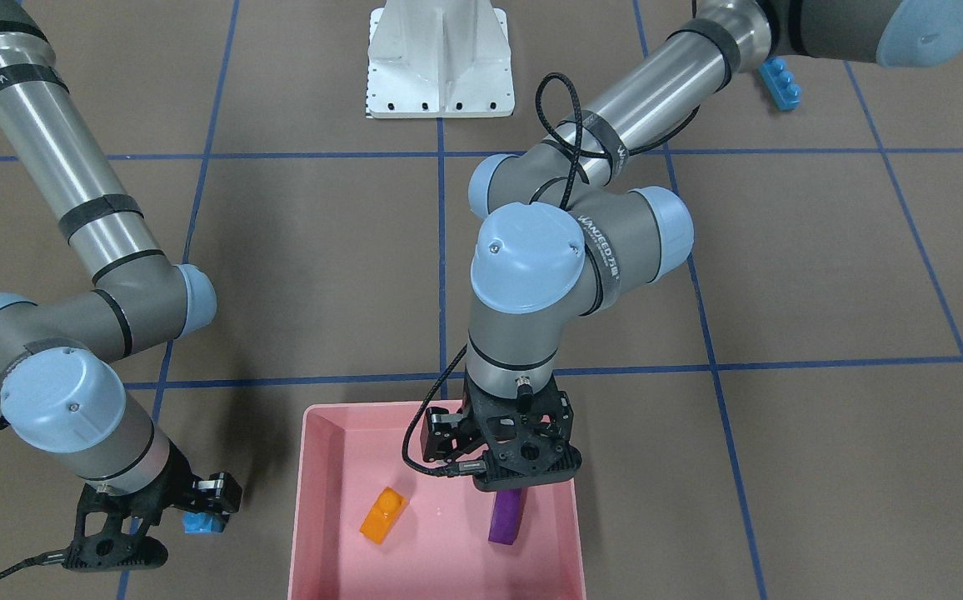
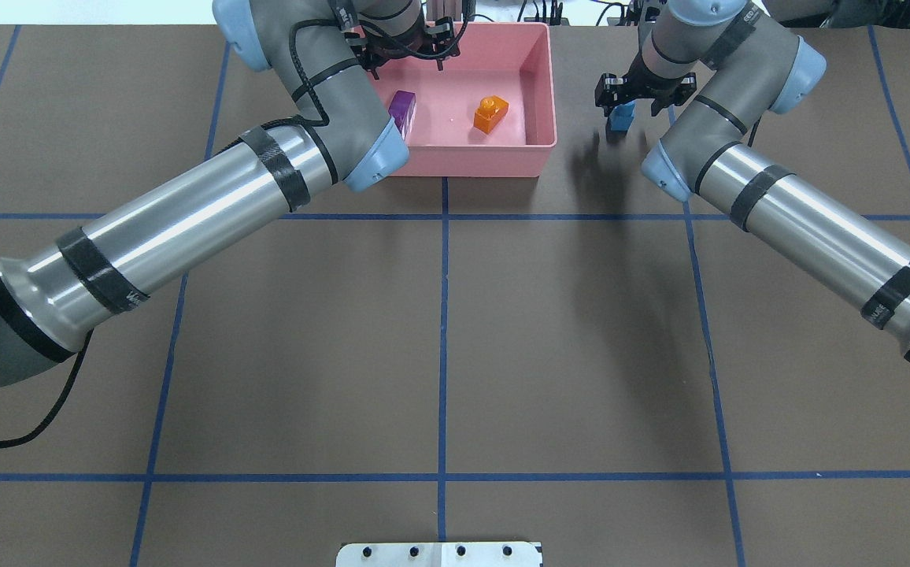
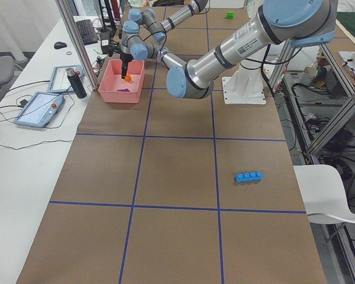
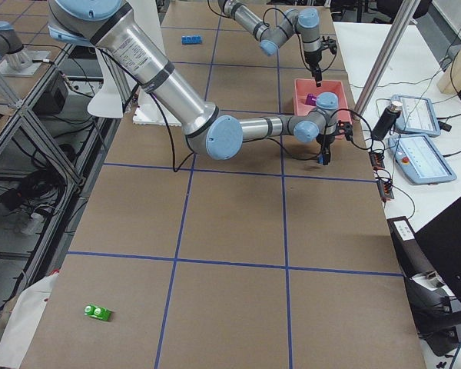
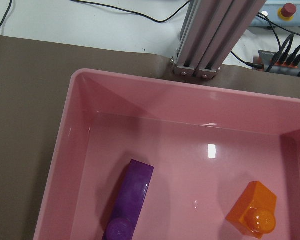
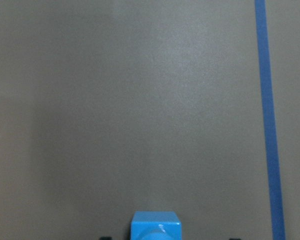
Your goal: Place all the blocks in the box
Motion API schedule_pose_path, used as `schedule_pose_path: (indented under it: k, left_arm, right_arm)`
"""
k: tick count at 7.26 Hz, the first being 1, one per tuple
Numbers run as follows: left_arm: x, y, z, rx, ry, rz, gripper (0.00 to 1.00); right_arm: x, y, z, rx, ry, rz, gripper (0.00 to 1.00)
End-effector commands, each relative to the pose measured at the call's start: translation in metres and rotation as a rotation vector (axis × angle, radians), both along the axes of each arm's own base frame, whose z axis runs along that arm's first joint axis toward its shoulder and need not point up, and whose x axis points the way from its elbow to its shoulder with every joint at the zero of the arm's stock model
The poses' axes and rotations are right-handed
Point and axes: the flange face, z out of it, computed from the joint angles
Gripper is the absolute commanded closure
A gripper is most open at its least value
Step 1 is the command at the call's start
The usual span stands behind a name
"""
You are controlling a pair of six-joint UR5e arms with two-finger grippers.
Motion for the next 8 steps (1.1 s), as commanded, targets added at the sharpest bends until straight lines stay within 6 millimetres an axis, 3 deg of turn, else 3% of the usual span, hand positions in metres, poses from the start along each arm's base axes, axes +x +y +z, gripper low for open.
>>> schedule_pose_path:
  k: [1, 2, 4, 6, 7, 8]
  left_arm:
    - [0.0, 0.0, 0.0, 0.001, 0.0, 0.001, 0.0]
    - [0.0, 0.0, 0.0, 0.001, 0.0, 0.001, 0.0]
    - [0.0, 0.0, 0.001, 0.0, -0.001, 0.001, 0.0]
    - [-0.001, 0.001, -0.002, 0.009, 0.002, 0.004, 0.0]
    - [-0.001, 0.001, -0.001, 0.007, 0.002, 0.005, 0.0]
    - [-0.003, 0.001, 0.0, 0.01, 0.006, 0.011, 0.0]
  right_arm:
    - [-0.005, 0.002, 0.0, -0.019, -0.007, 0.019, 1.0]
    - [-0.007, 0.002, -0.003, -0.02, -0.008, 0.02, 1.0]
    - [0.013, -0.007, -0.019, -0.036, -0.043, 0.087, 1.0]
    - [0.088, -0.032, -0.092, -0.07, -0.149, 0.19, 1.0]
    - [0.094, -0.047, -0.157, -0.095, -0.153, 0.212, 1.0]
    - [0.083, -0.05, -0.202, -0.165, -0.152, 0.259, 1.0]
